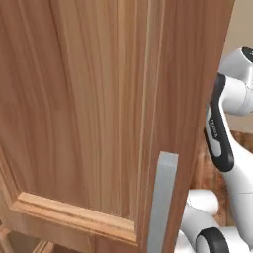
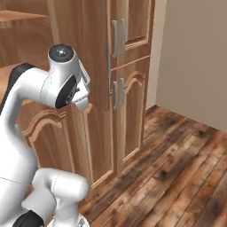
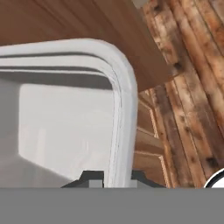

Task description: Retrieve the tupperware and aluminum foil from the cabinet and place them on the dining counter near the plate with tomato and steak to prepare for storing leftovers.

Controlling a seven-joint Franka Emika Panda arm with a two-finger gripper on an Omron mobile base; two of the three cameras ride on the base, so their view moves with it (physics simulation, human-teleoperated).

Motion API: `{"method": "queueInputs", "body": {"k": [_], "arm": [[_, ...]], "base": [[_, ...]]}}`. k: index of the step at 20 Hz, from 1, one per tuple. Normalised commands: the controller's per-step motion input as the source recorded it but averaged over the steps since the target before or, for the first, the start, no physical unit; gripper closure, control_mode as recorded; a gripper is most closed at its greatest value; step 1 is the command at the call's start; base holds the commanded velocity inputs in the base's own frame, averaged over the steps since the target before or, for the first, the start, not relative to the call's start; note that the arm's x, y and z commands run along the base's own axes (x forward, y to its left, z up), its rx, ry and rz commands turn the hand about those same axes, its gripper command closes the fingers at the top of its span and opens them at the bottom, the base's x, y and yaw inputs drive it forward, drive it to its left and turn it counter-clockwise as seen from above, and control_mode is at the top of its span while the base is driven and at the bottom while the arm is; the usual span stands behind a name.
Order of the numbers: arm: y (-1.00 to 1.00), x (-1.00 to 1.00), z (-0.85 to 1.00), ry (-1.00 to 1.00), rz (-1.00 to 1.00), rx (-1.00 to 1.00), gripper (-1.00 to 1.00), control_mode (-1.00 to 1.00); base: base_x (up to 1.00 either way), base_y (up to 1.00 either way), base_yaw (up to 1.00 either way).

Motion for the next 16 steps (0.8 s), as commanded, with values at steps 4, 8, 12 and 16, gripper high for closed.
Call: {"method": "queueInputs", "body": {"k": [4, 8, 12, 16], "arm": [[0.0, 0.0, 0.0, 0.0, 0.0, 0.0, 1.0, 1.0], [0.0, 0.0, 0.0, 0.0, 0.0, 0.0, 1.0, 1.0], [0.0, 0.0, 0.0, 0.0, 0.0, 0.0, 1.0, 1.0], [0.0, 0.0, 0.0, 0.0, 0.0, 0.0, 1.0, 1.0]], "base": [[0.0, 0.0, -0.67], [0.0, 0.0, -0.66], [0.01, 0.0, -0.6], [-0.62, 0.0, -0.35]]}}
